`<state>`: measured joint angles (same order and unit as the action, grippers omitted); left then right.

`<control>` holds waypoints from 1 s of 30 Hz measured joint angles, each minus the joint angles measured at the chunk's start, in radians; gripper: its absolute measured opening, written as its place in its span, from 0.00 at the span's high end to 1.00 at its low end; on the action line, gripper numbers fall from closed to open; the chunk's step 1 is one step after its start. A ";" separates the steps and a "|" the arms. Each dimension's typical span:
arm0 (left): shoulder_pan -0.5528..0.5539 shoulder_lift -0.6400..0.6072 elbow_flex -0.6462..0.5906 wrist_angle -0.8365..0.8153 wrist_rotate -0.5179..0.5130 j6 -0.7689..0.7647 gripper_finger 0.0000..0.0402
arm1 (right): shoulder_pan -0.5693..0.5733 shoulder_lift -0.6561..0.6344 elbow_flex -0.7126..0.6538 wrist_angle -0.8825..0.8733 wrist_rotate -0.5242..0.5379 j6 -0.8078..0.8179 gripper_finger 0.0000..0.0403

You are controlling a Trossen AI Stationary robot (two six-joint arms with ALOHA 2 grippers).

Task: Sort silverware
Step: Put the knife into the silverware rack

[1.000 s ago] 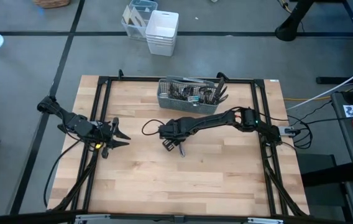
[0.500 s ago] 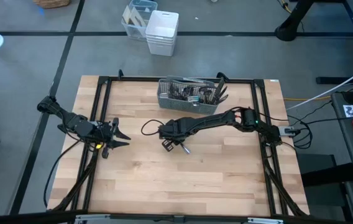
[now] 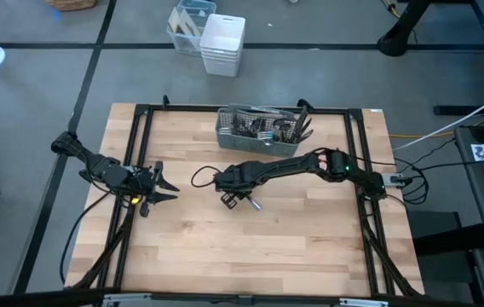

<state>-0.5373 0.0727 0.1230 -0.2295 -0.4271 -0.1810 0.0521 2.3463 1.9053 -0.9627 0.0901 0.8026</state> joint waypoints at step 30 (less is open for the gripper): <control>0.000 0.000 0.000 0.010 0.000 -0.006 0.75 | -0.002 -0.002 0.217 0.029 -0.102 -0.183 0.89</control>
<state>-0.5369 0.0727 0.1230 -0.2191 -0.4271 -0.1867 0.0498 2.3440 2.1219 -0.9339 -0.0120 0.6195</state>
